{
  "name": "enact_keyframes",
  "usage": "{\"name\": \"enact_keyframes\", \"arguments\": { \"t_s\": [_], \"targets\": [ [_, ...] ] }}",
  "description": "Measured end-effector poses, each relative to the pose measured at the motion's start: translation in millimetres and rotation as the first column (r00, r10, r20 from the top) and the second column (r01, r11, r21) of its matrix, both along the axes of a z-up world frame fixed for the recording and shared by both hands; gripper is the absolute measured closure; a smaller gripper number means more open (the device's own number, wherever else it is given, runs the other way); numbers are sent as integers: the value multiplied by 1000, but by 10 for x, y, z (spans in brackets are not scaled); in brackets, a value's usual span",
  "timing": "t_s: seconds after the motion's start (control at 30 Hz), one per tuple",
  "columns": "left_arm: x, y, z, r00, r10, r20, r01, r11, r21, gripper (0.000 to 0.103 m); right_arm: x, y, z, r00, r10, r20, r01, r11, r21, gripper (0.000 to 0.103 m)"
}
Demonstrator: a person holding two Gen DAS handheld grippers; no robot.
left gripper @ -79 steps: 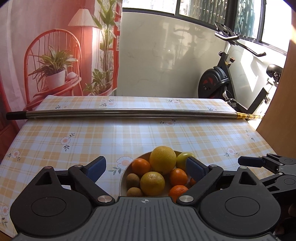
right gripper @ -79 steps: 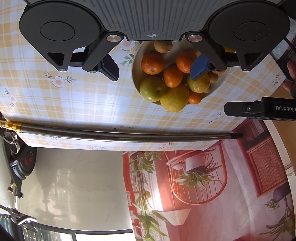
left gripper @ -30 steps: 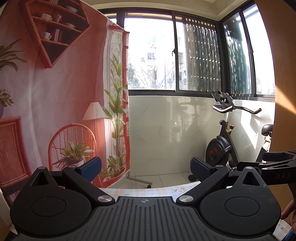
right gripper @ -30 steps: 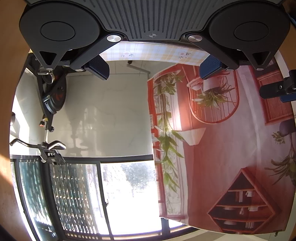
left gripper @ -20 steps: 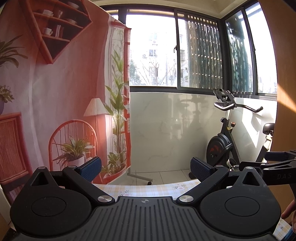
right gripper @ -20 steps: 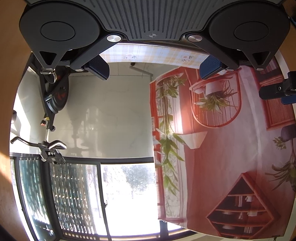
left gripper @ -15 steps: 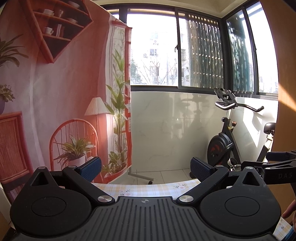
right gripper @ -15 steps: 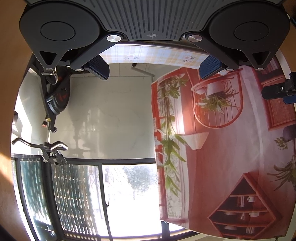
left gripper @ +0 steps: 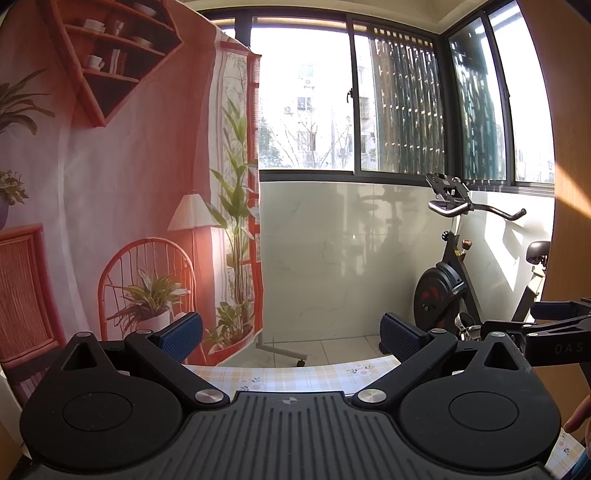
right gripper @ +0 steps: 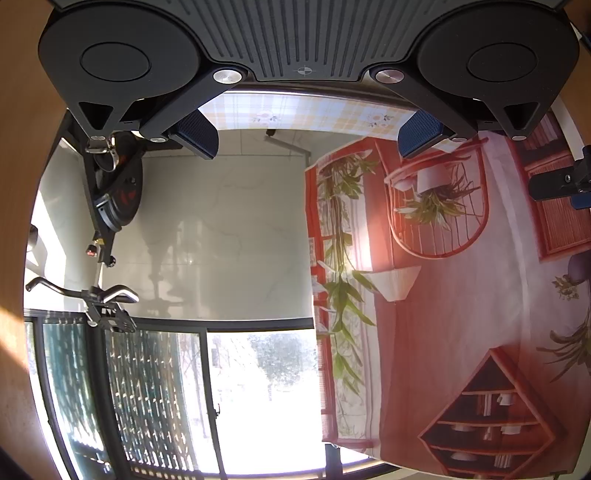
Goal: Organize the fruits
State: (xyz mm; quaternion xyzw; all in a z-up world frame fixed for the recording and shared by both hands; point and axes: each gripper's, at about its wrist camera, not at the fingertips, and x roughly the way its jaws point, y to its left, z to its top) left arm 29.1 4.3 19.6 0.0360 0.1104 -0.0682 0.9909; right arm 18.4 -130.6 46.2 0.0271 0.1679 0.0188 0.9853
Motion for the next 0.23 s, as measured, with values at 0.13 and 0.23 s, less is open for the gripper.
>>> {"name": "enact_keyframes", "arguments": {
  "t_s": [0.13, 0.23],
  "targets": [
    [5, 4, -3, 1000, -8, 2, 8, 1000, -8, 0, 9, -19, -21, 1000, -1, -3, 1, 1000, 2, 0],
    [36, 13, -17, 1000, 0, -2, 0, 1000, -6, 0, 24, -21, -37, 1000, 0, -5, 0, 1000, 4, 0]
  ]
}}
